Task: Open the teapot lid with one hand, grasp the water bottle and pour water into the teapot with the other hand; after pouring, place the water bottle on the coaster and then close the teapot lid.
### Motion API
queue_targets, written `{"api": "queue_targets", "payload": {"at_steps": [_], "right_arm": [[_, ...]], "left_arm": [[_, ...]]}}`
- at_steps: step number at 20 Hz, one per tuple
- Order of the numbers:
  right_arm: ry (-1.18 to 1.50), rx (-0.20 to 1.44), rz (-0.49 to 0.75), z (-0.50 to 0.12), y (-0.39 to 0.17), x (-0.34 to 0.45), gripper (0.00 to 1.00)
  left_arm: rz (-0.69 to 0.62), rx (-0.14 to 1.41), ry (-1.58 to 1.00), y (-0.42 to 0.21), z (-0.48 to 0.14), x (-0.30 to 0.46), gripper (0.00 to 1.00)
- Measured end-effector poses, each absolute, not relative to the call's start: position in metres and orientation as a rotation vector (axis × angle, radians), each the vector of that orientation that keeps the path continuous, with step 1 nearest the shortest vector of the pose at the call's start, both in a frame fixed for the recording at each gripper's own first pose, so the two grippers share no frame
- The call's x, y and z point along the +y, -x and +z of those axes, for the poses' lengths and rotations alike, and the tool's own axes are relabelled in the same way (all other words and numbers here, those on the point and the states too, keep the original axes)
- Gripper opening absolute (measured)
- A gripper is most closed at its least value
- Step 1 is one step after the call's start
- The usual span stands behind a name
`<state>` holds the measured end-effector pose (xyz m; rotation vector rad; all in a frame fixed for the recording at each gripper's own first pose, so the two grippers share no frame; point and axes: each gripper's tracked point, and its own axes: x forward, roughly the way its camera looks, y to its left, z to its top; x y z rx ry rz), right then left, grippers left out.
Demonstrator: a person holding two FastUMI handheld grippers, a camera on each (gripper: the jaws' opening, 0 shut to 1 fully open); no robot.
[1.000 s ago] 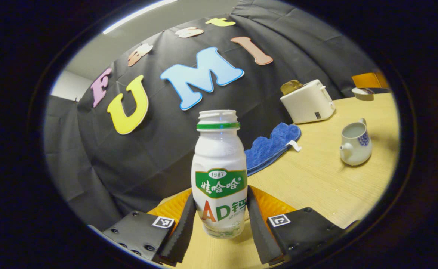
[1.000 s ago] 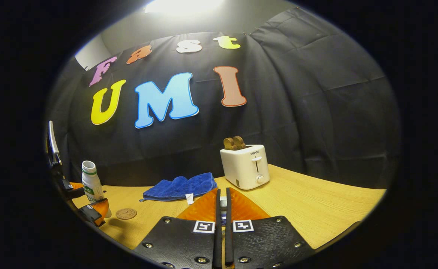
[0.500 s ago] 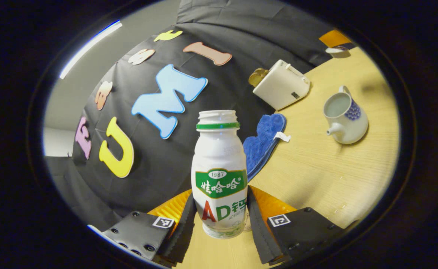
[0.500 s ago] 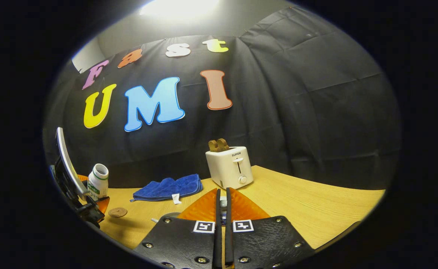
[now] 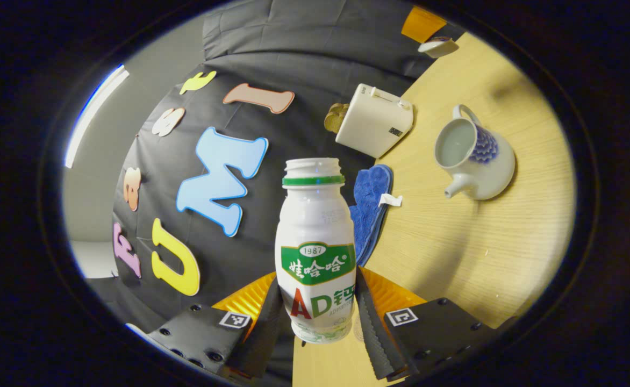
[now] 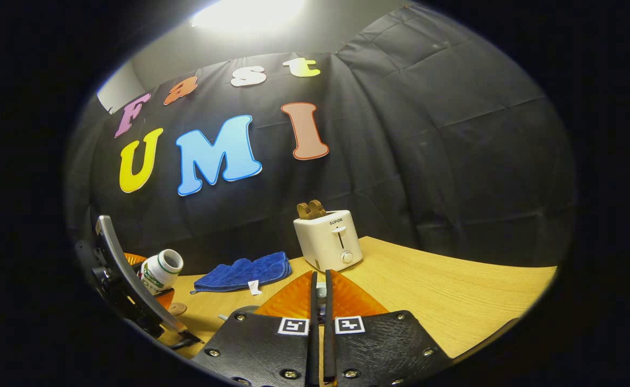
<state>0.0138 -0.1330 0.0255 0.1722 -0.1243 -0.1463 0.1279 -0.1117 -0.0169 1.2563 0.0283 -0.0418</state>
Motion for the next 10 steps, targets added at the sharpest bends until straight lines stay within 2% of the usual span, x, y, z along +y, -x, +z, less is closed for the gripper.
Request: {"api": "queue_targets", "payload": {"at_steps": [10], "right_arm": [[-0.183, -0.133, -0.147, 0.026, -0.012, -0.134, 0.03]], "left_arm": [[-0.055, -0.03, -1.471, -0.139, -0.012, -0.139, 0.81]]}}
